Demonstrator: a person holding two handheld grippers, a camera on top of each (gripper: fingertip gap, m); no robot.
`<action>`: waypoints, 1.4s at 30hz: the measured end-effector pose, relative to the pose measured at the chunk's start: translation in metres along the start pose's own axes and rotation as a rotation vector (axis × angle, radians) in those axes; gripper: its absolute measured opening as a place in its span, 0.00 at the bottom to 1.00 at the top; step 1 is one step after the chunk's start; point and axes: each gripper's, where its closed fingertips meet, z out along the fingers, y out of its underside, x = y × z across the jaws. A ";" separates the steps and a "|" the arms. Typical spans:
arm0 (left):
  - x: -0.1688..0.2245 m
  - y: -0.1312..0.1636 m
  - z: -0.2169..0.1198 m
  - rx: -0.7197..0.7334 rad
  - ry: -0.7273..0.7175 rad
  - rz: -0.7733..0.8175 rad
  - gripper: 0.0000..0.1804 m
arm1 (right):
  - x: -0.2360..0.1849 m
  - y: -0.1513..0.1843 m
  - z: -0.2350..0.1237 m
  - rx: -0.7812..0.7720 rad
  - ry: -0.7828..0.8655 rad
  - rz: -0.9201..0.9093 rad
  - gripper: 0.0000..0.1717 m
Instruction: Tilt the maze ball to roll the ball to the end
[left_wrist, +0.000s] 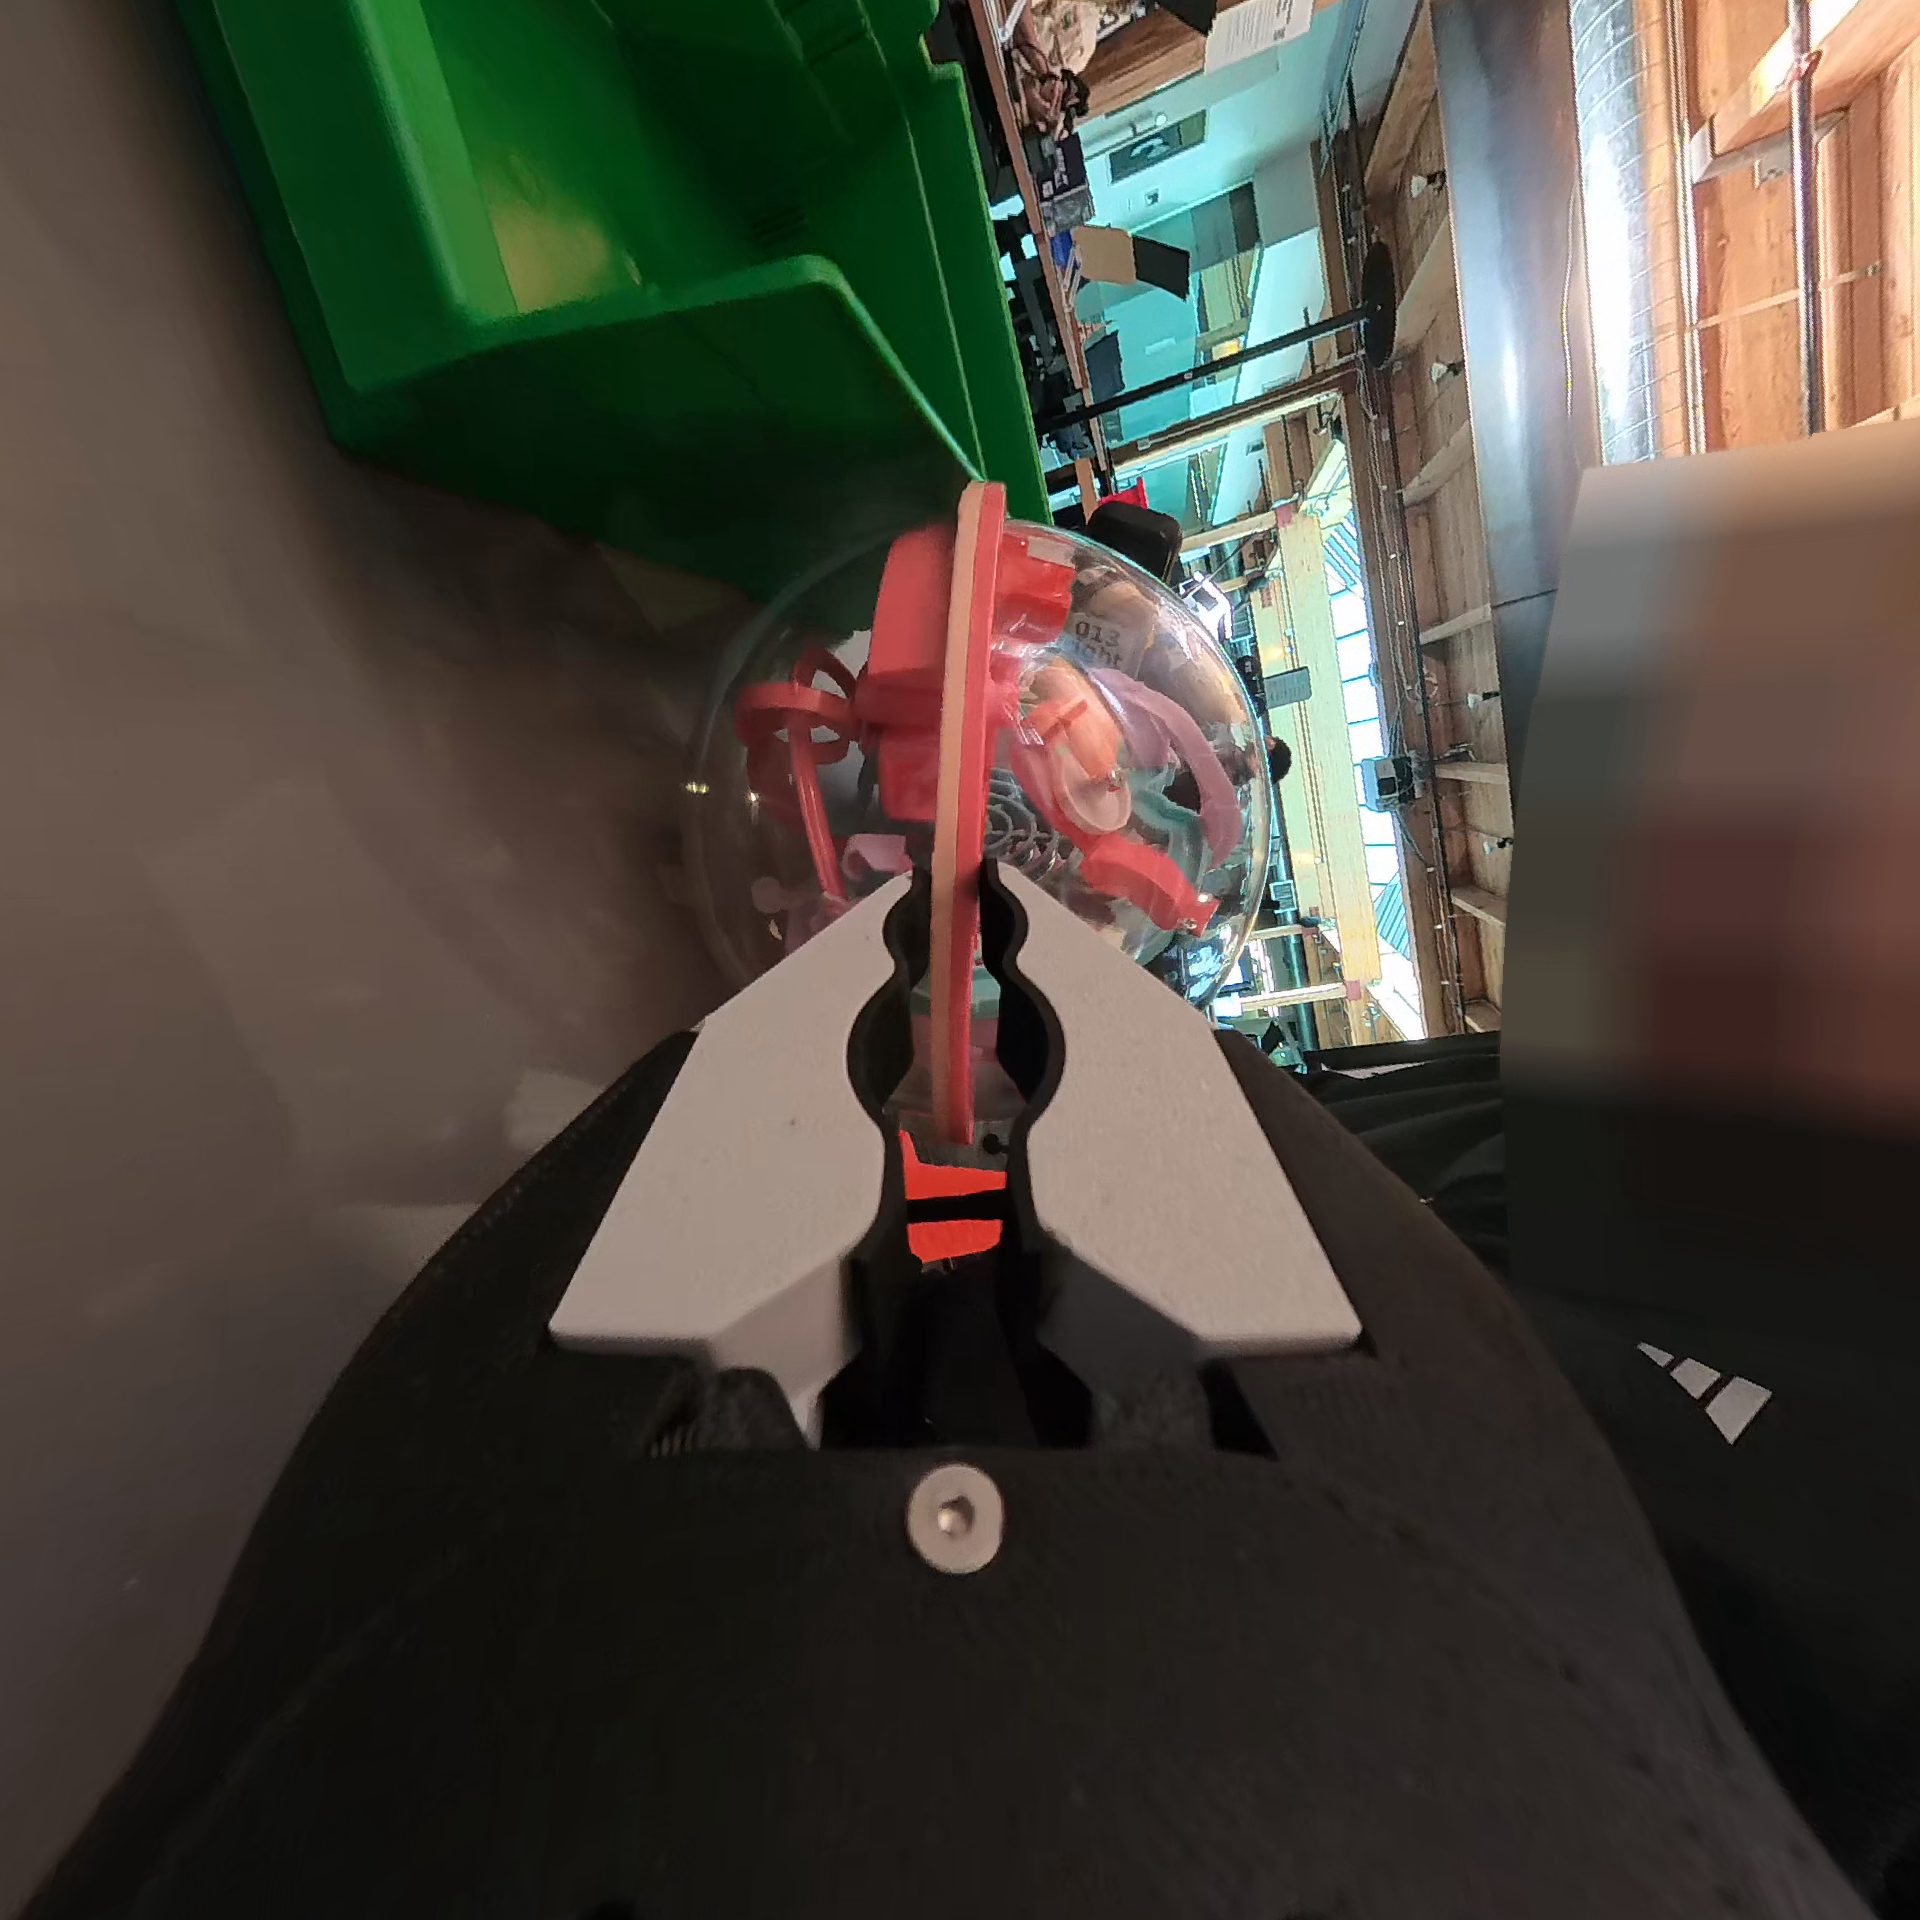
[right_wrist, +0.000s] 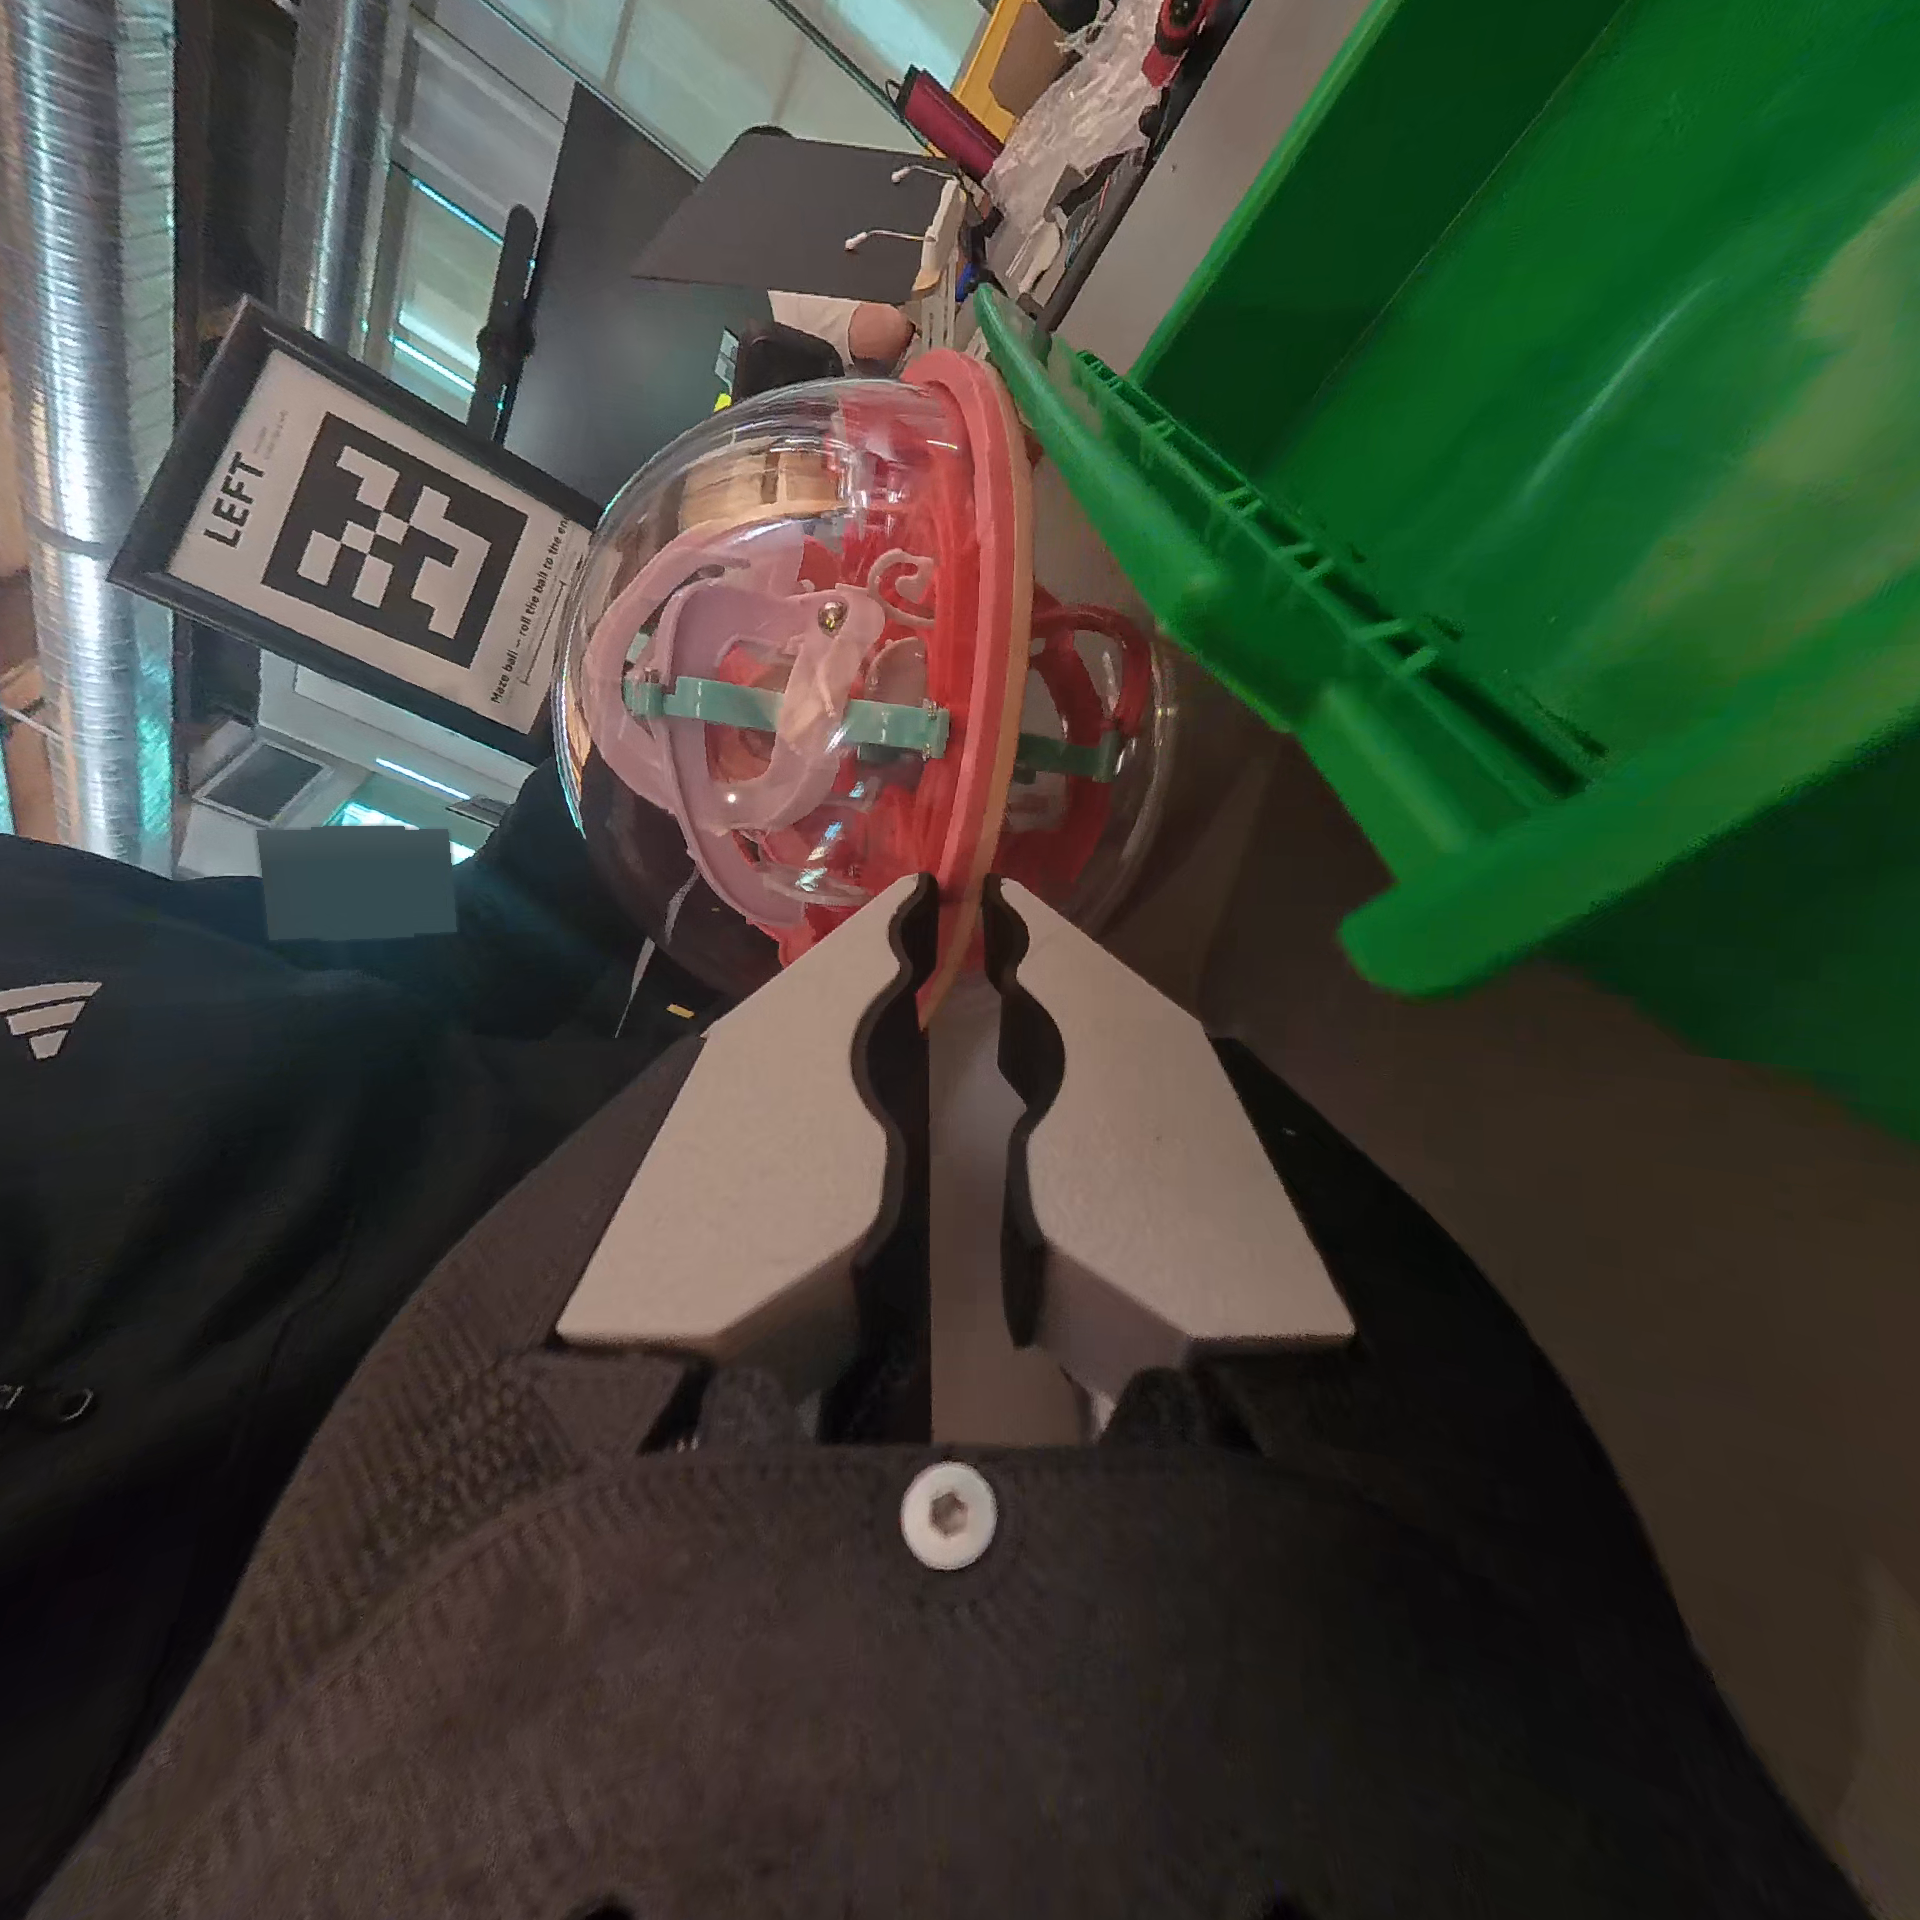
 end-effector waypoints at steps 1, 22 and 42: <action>0.000 0.000 0.000 -0.003 -0.001 -0.004 0.04 | -0.001 0.002 0.000 -0.002 -0.002 0.007 0.04; 0.001 -0.010 0.005 0.004 0.000 0.005 0.04 | 0.002 0.009 -0.001 0.004 -0.013 0.053 0.04; 0.004 -0.010 0.001 0.024 -0.028 0.016 0.04 | 0.009 0.005 0.005 -0.026 0.011 0.033 0.04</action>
